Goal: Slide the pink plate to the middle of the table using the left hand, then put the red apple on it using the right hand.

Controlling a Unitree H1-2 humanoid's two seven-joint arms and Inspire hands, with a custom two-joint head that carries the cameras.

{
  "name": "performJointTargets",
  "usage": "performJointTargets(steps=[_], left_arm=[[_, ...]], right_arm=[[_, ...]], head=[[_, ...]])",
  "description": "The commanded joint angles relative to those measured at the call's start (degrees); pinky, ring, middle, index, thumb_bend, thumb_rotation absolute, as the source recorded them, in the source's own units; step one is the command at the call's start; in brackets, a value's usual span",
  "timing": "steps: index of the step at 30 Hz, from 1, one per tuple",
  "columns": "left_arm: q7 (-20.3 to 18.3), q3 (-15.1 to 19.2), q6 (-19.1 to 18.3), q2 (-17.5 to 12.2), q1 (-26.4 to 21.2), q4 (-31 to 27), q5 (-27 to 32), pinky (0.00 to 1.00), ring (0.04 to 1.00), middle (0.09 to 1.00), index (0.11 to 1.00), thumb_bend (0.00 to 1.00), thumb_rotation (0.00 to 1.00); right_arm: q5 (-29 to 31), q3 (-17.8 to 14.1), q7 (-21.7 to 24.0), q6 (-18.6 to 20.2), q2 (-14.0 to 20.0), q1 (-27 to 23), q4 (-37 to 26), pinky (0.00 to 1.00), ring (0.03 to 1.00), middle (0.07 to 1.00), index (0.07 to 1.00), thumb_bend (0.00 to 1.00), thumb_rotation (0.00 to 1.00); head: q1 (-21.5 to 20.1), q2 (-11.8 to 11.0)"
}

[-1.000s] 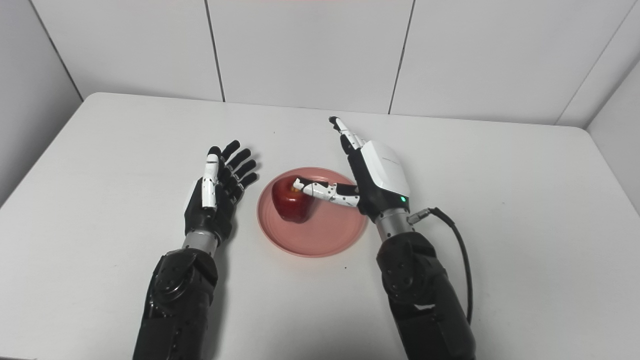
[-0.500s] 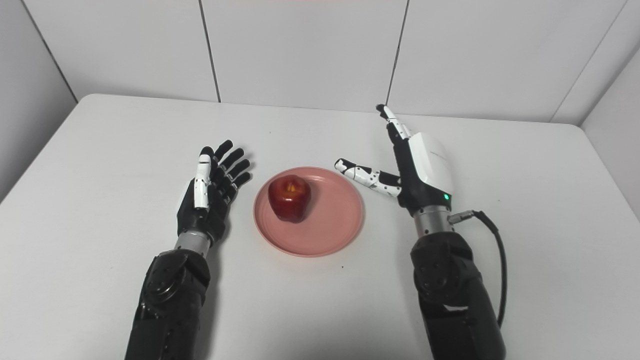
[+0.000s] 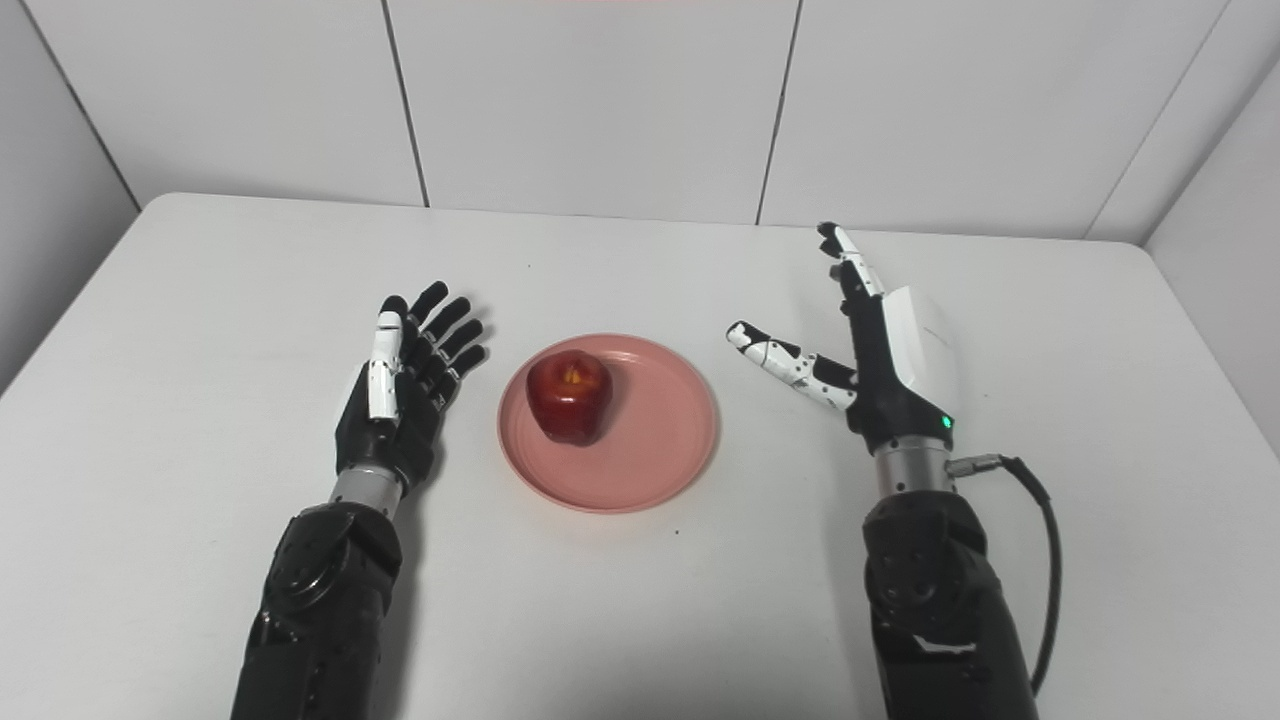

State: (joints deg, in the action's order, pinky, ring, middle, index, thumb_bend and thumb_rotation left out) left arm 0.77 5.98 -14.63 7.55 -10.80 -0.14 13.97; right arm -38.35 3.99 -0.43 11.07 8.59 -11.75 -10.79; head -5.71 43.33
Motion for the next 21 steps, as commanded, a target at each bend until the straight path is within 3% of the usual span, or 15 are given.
performJointTargets(steps=[1, 4, 10, 14, 17, 21], left_arm=[[-0.3, 0.1, 0.3, -0.3, -0.9, 0.2, 0.5, 0.87, 0.867, 0.881, 0.869, 0.46, 1.00], [-0.1, 0.1, 0.4, -0.4, -1.0, 0.5, 0.7, 0.87, 0.867, 0.878, 0.867, 0.46, 1.00], [0.1, 0.1, 0.4, -0.3, -1.0, 0.5, 0.7, 0.86, 0.863, 0.879, 0.863, 0.46, 1.00], [0.3, 0.1, -0.1, -0.1, -1.0, -0.1, 0.9, 0.86, 0.862, 0.878, 0.863, 0.46, 1.00], [0.2, 0.0, -0.2, 0.0, -0.9, -0.1, 0.9, 0.86, 0.862, 0.878, 0.863, 0.45, 1.00], [0.7, -0.1, -0.7, 0.2, -0.8, -0.5, 0.6, 0.86, 0.860, 0.874, 0.862, 0.45, 1.00]], right_arm=[[0.4, -0.8, -2.1, -1.6, 0.5, -1.1, -1.9, 0.68, 0.803, 0.863, 0.896, 0.97, 0.81], [1.3, -1.3, -2.3, -1.1, 0.6, 0.0, -1.9, 0.67, 0.788, 0.855, 0.890, 0.96, 0.85], [5.4, -2.7, -1.5, 0.3, -1.0, 1.7, -2.0, 0.74, 0.822, 0.858, 0.869, 0.89, 0.97], [8.7, -3.5, -1.9, -0.3, -2.3, 2.1, -1.4, 0.76, 0.827, 0.858, 0.861, 0.85, 1.00], [14.4, -4.7, -2.0, -2.9, -3.8, 2.4, -0.1, 0.77, 0.815, 0.844, 0.852, 0.73, 1.00], [22.2, -6.1, -1.3, -2.7, -6.4, 2.4, 2.0, 0.80, 0.839, 0.864, 0.865, 0.57, 1.00]], head=[[0.1, 0.0], [0.2, -0.1], [0.5, -0.2], [0.8, -0.2], [0.9, -0.2], [1.5, -0.3]])
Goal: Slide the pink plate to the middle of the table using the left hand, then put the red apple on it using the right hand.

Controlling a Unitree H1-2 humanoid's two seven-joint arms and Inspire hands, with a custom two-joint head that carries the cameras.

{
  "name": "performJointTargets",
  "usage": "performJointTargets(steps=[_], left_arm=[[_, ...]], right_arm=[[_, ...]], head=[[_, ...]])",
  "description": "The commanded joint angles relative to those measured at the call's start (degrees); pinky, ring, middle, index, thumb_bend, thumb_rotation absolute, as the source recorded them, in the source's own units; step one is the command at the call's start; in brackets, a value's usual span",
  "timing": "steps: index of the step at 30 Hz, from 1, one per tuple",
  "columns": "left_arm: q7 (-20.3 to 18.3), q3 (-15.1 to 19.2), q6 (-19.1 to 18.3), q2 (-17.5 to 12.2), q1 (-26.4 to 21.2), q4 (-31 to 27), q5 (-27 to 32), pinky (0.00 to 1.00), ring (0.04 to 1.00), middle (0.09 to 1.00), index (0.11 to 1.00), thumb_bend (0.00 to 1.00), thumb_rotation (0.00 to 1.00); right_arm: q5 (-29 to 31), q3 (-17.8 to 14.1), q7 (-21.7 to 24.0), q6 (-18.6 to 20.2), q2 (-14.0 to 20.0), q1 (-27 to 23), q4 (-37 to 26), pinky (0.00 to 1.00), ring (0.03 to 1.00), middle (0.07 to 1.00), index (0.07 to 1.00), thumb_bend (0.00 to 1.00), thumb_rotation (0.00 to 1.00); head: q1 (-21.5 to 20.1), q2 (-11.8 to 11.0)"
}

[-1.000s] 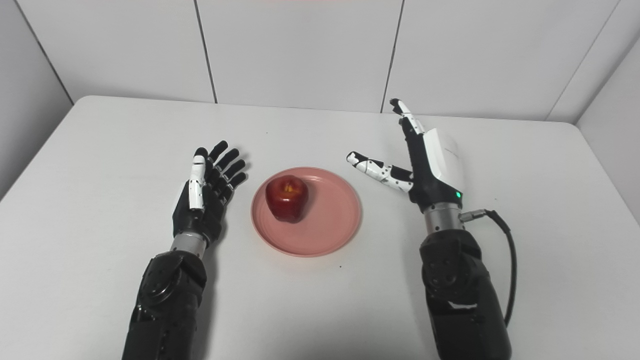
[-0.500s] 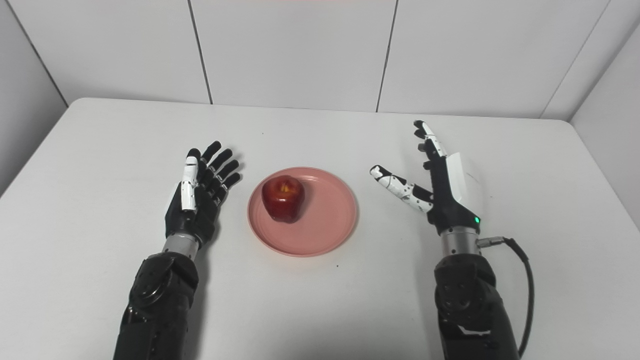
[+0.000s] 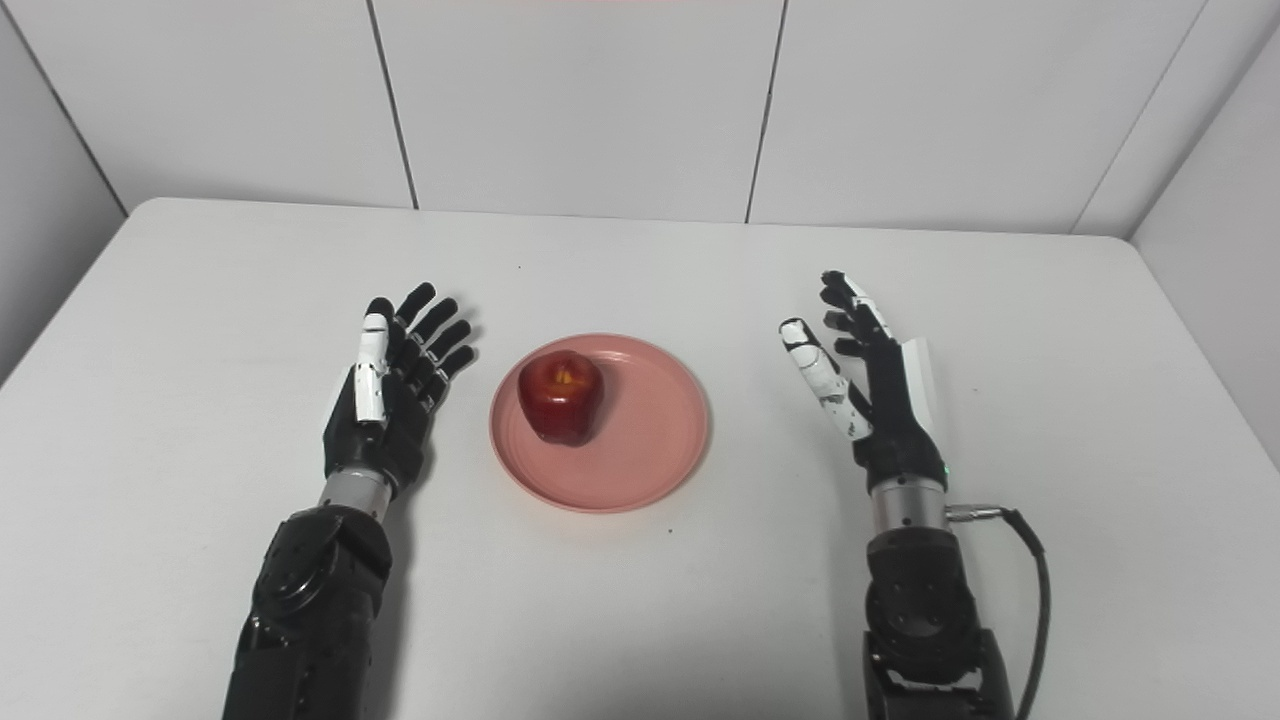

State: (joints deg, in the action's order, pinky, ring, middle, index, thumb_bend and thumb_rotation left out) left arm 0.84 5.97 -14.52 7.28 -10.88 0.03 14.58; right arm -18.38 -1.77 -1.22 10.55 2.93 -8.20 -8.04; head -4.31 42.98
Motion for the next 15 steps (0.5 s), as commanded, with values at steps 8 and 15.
performJointTargets(steps=[8, 15], left_arm=[[0.7, -0.4, -0.8, 0.3, -0.6, -0.6, -0.3, 0.85, 0.850, 0.865, 0.855, 0.43, 1.00], [-0.4, -0.8, 0.6, -0.9, -0.6, 0.9, -0.7, 0.86, 0.856, 0.871, 0.861, 0.43, 0.98]], right_arm=[[14.1, -2.0, 1.5, 0.2, -3.4, -2.0, 1.5, 0.90, 0.883, 0.906, 0.901, 0.26, 1.00], [15.4, -0.7, 1.0, 1.1, -3.2, -1.9, 2.5, 0.91, 0.902, 0.922, 0.921, 0.19, 1.00]], head=[[0.7, -0.2], [0.8, -0.7]])
